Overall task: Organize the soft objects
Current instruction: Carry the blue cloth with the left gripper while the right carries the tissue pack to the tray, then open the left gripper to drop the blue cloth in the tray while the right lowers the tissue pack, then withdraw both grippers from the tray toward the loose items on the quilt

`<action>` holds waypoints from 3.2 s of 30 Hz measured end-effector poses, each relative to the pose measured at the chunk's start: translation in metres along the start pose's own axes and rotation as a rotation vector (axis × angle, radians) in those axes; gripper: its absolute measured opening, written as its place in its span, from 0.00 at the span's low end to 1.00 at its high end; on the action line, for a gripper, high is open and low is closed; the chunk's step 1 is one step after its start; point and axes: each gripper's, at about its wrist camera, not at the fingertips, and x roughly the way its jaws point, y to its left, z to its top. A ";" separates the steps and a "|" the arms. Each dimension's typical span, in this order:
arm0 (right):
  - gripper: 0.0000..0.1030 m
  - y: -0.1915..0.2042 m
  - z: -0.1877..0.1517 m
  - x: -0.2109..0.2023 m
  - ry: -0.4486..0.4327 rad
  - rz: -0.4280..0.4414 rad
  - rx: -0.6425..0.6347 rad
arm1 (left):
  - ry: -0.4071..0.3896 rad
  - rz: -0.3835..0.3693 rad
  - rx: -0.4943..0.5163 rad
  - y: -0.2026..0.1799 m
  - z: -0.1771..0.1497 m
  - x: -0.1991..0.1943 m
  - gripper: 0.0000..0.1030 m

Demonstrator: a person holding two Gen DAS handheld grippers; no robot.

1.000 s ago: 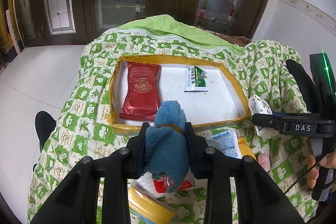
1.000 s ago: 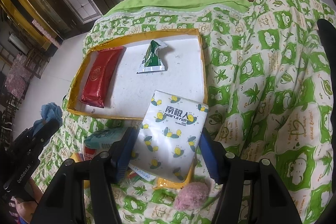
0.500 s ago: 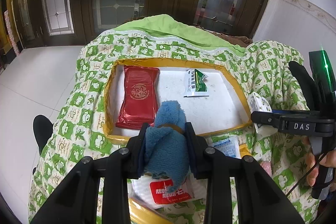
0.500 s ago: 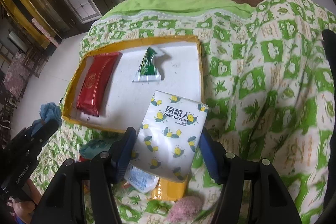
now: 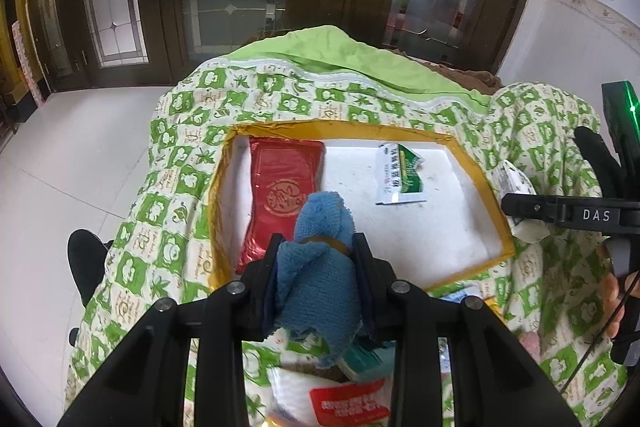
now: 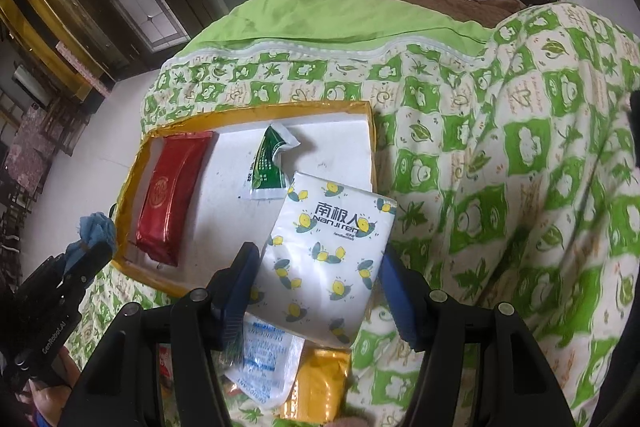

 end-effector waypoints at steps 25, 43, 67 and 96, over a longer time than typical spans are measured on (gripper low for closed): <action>0.63 0.018 0.058 0.056 0.059 -0.043 -0.112 | 0.055 -0.042 -0.043 0.005 0.045 0.071 0.31; 0.63 0.022 0.079 0.096 0.069 -0.073 -0.163 | 0.111 -0.061 0.021 -0.031 0.066 0.144 0.31; 0.79 0.006 0.082 0.075 0.022 -0.020 -0.046 | 0.107 -0.054 -0.001 -0.035 0.068 0.135 0.90; 0.94 0.008 0.008 0.003 -0.046 0.056 0.019 | 0.010 -0.021 -0.029 -0.013 0.000 0.005 0.92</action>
